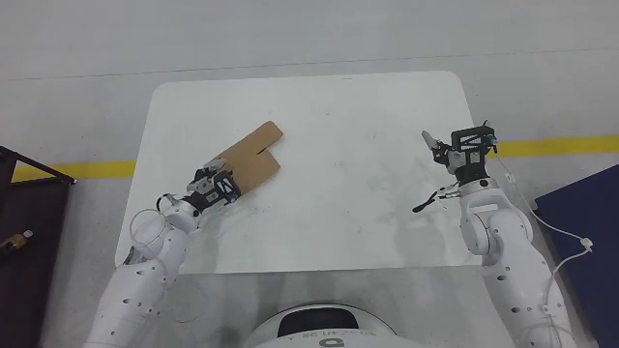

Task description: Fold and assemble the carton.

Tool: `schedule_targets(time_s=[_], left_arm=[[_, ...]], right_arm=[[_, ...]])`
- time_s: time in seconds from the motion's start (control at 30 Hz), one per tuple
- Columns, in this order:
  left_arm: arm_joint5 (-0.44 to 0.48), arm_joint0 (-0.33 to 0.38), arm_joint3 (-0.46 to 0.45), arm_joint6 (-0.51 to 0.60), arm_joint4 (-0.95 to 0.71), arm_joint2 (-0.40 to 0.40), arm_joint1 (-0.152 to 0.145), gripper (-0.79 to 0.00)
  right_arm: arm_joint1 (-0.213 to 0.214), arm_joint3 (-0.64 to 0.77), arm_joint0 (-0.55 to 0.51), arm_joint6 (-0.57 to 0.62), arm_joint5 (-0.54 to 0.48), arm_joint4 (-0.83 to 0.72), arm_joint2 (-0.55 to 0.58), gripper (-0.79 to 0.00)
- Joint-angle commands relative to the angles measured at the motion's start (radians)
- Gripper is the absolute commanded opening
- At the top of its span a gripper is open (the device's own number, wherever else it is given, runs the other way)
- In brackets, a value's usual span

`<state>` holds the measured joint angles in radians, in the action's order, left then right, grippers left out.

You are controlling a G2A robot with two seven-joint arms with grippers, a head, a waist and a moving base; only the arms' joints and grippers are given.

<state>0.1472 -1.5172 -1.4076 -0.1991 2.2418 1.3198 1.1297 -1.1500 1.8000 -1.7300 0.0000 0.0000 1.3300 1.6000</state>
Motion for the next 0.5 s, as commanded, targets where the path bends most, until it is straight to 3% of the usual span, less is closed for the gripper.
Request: schedule_targets(time_s=[0.0,0.27,0.3,0.33,0.47], left_arm=[[0.005,0.009,0.009,0.001,-0.007,-0.005,0.001,-0.434],[0.031,0.05,0.04,0.009,0.004,-0.027,0.004,-0.514],[0.032,0.054,0.042,0.008,0.002,-0.03,0.005,-0.573],[0.032,0.056,0.041,0.005,-0.004,-0.032,0.006,-0.779],[0.031,0.056,0.033,-0.013,-0.015,-0.033,0.006,-0.785]], right_arm=[[0.0,0.0,0.0,0.0,0.0,0.0,0.0,0.0],[0.0,0.0,0.0,0.0,0.0,0.0,0.0,0.0],[0.0,0.0,0.0,0.0,0.0,0.0,0.0,0.0],[0.0,0.0,0.0,0.0,0.0,0.0,0.0,0.0],[0.0,0.0,0.0,0.0,0.0,0.0,0.0,0.0]])
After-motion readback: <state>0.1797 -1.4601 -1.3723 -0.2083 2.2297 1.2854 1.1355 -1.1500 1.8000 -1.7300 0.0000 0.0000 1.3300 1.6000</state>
